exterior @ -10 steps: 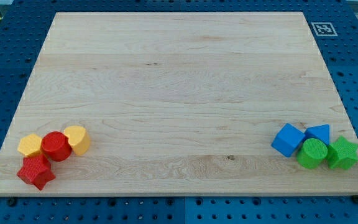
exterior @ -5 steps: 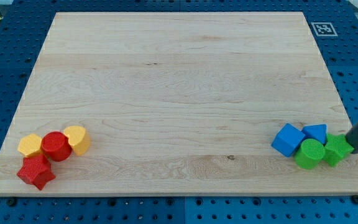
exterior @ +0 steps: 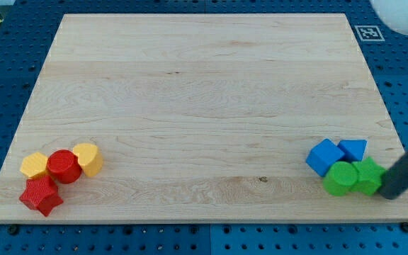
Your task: Push the blue triangle diagonal to the blue cube
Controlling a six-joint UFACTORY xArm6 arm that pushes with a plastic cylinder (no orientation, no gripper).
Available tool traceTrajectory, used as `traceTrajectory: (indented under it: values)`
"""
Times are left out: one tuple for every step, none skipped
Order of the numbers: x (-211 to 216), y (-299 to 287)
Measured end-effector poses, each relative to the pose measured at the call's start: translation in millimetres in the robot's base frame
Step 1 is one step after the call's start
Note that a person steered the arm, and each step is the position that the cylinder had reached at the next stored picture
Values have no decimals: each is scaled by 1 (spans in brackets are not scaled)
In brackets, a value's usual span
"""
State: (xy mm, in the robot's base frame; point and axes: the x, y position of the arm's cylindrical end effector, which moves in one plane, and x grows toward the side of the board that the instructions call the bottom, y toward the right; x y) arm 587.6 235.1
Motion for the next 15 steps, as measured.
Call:
traceTrajectory:
  values:
    - [-23, -29]
    - [-51, -39]
    - [-65, -39]
    - [-64, -31]
    - [-42, -4]
    - [-43, 10]
    - [-73, 10]
    - [-80, 10]
    - [-90, 4]
    - [-102, -13]
    - [-101, -15]
    - [-92, -3]
    - [-63, 14]
    - [-62, 14]
    - [-71, -4]
